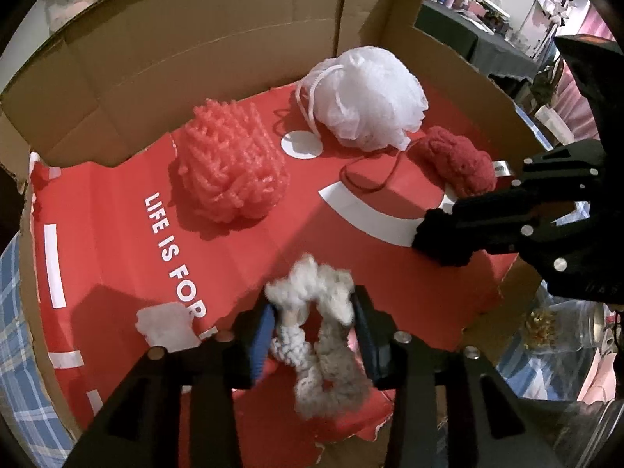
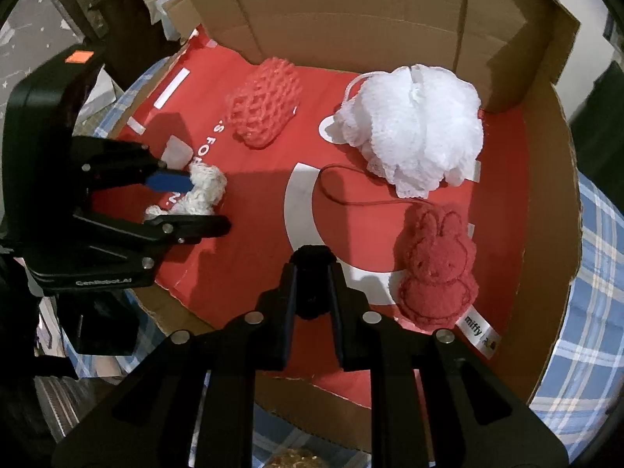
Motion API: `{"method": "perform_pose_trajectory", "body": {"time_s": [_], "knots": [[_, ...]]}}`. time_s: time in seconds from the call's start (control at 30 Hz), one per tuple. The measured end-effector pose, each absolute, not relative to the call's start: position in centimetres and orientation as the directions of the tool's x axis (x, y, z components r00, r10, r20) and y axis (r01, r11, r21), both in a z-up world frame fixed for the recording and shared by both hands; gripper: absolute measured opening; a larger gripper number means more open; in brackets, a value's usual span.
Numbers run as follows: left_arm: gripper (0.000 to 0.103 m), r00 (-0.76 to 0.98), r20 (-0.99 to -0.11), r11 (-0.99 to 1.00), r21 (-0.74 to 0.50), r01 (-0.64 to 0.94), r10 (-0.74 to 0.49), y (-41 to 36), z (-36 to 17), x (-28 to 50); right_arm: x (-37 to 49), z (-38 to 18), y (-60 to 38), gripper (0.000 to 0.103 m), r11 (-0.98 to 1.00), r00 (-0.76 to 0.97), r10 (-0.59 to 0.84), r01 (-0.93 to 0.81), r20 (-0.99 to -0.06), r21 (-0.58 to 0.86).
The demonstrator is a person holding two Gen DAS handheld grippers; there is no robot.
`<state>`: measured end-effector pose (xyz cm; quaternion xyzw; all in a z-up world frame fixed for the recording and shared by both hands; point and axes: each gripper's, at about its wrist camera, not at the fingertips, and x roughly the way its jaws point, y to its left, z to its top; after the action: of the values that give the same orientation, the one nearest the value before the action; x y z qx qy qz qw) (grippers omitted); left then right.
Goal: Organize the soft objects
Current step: 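Carry the scrunchie and black ball into the box and open both tools, then withdraw both tools from the box back toward the table items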
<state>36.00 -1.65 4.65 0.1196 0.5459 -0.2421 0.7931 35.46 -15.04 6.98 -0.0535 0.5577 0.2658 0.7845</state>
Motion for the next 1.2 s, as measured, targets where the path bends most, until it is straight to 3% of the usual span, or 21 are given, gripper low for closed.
{"method": "perform_pose_trajectory", "body": {"time_s": [0.1, 0.27, 0.33, 0.37, 0.4, 0.47, 0.67, 0.8, 1.0, 1.2], "knots": [[0.051, 0.295, -0.921, 0.859, -0.074, 0.507, -0.253, -1.2, 4.8, 36.0, 35.5, 7.1, -14.8, 0.017, 0.852, 0.234, 0.346, -0.484, -0.908, 0.200], [0.052, 0.303, -0.913, 0.856, -0.088, 0.509, -0.274, -0.5, 5.2, 35.8, 35.6, 7.1, -14.1, 0.020, 0.844, 0.236, 0.328, -0.509, -0.915, 0.171], [0.053, 0.306, -0.911, 0.854, -0.087, 0.513, -0.277, -0.4, 5.4, 35.5, 35.6, 7.1, -14.1, 0.025, 0.843, 0.242, 0.324, -0.512, -0.915, 0.163], [0.054, 0.310, -0.909, 0.853, -0.086, 0.515, -0.278, -0.3, 5.5, 35.5, 35.6, 7.1, -14.1, 0.033, 0.845, 0.241, 0.321, -0.510, -0.916, 0.162], [0.056, 0.312, -0.908, 0.851, -0.084, 0.518, -0.280, -0.3, 5.6, 35.3, 35.7, 7.1, -14.2, 0.052, 0.846, 0.242, 0.323, -0.507, -0.915, 0.165], [0.057, 0.320, -0.904, 0.850, -0.084, 0.520, -0.285, -0.2, 5.9, 35.2, 35.6, 7.2, -14.2, 0.073, 0.845, 0.250, 0.329, -0.508, -0.911, 0.166], [0.059, 0.351, -0.884, 0.851, -0.094, 0.516, -0.310, -0.2, 7.5, 34.3, 35.1, 8.5, -14.1, 0.073, 0.845, 0.292, 0.340, -0.512, -0.894, 0.154], [0.077, 0.416, -0.849, 0.866, -0.091, 0.492, -0.325, 0.6, 9.5, 32.8, 34.1, 10.2, -14.8, 0.073, 0.851, 0.327, 0.349, -0.504, -0.878, 0.150], [0.090, 0.546, -0.763, 0.898, -0.100, 0.427, -0.345, 2.6, 13.6, 29.0, 30.9, 14.5, -16.5, 0.075, 0.878, 0.436, 0.358, -0.457, -0.826, 0.140], [0.100, 0.699, -0.638, 0.918, -0.033, 0.394, -0.323, 2.8, 17.8, 22.9, 25.6, 19.1, -17.0, 0.079, 0.901, 0.571, 0.335, -0.427, -0.750, 0.078]]}}
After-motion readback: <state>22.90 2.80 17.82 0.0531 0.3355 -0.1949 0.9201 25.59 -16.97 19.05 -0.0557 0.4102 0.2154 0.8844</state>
